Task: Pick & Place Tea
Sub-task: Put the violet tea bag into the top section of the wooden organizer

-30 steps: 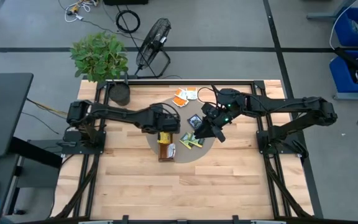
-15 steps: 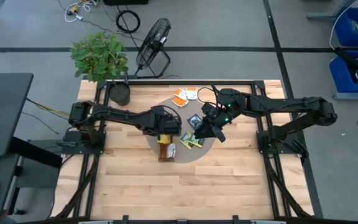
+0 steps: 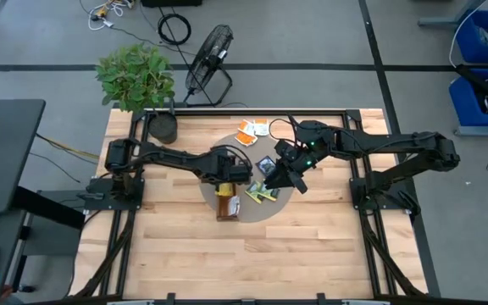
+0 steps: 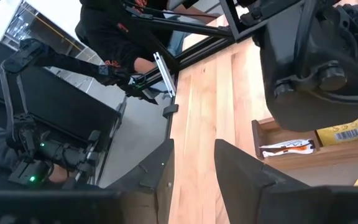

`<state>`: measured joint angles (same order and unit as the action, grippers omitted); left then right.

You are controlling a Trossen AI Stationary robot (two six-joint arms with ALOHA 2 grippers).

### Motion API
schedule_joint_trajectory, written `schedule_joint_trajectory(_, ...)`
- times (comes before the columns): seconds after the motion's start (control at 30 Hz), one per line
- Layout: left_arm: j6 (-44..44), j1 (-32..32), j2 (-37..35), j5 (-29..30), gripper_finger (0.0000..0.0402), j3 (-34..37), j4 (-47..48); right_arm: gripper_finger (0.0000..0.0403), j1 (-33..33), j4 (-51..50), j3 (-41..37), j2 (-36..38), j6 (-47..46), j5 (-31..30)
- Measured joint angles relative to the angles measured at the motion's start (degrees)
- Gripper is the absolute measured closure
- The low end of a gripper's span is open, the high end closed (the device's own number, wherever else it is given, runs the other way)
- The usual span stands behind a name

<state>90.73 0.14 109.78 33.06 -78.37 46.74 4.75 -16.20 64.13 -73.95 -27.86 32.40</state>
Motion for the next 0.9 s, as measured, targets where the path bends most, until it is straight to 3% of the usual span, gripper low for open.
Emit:
schedule_joint_trajectory(0.43, -5.0, 1.9, 0.0, -1.3, 0.0396, 0.0, 2.0, 0.0279, 0.0, 0.2, 0.0, 0.0, 0.0, 0.0)
schedule_joint_trajectory(0.9, -5.0, 1.9, -0.5, -2.2, 0.0338, 0.0, 4.7, 0.0279, 0.0, 0.3, 0.0, 0.0, 0.3, -0.2)
